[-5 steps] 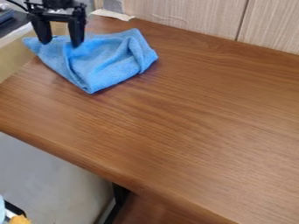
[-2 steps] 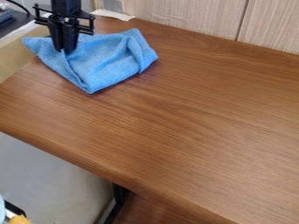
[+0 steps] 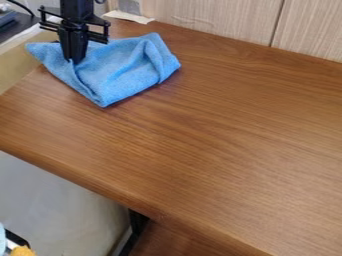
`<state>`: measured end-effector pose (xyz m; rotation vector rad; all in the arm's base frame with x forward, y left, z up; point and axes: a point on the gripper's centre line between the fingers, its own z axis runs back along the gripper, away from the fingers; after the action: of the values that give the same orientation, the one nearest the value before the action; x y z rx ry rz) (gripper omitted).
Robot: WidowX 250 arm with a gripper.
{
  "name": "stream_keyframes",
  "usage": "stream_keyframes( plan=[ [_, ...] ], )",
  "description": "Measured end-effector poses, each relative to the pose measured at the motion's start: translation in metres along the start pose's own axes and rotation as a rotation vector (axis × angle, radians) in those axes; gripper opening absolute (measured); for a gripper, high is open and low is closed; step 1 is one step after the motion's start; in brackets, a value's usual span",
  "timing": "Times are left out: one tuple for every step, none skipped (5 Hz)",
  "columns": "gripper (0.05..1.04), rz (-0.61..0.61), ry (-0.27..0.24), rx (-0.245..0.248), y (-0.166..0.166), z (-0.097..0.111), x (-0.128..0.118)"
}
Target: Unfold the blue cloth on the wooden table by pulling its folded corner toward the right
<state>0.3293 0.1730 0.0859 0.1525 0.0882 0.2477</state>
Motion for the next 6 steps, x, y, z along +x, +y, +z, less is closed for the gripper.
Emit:
stream_keyframes(
  plan=[
    [0.053, 0.007, -0.006, -0.006, 0.001, 0.004, 0.002],
    [0.053, -0.022, -0.01, -0.019, -0.01, 0.007, 0.003],
    [0.053, -0.115, -0.102, -0.045, -0.043, 0.041, 0.006],
    [0.053, -0.208, -0.144, -0.088, -0.079, 0.059, -0.003],
    [0.053, -0.299, -0.171, -0.112, -0.106, 0.07, -0.02],
    [0.053, -0.389, -0.184, -0.126, -0.129, 0.07, -0.036]
  ],
)
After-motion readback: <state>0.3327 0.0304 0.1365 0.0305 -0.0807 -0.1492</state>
